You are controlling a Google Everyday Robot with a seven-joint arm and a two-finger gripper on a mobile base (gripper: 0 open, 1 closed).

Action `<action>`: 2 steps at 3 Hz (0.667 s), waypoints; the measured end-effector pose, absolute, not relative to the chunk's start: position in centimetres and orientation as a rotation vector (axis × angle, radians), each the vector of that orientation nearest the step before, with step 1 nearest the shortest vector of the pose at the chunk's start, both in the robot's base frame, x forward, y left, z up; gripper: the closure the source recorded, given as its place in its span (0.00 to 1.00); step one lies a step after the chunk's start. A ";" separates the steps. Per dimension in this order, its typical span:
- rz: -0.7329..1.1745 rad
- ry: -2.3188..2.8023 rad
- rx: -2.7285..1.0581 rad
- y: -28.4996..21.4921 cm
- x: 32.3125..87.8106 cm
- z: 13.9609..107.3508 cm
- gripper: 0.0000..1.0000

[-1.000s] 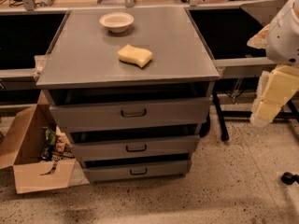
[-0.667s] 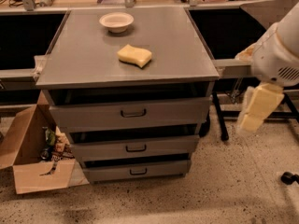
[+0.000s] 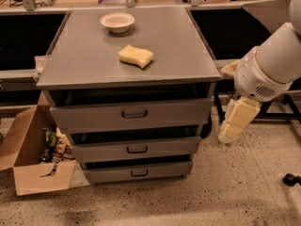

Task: Open bottom drawer

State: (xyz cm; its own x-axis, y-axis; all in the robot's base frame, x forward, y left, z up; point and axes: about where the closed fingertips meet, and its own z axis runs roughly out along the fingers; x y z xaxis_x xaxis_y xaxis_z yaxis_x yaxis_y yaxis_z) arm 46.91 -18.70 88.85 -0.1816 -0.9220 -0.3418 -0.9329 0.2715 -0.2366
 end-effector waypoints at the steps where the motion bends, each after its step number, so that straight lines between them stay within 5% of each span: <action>1: 0.010 2.094 -1.749 -17.7 46.8 85.3 0.00; 2: 0.018 1.982 -1.909 -15.2 46.0 76.3 0.00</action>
Offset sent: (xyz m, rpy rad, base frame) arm -0.0198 0.0661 -0.2632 -0.0877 -0.0172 0.3567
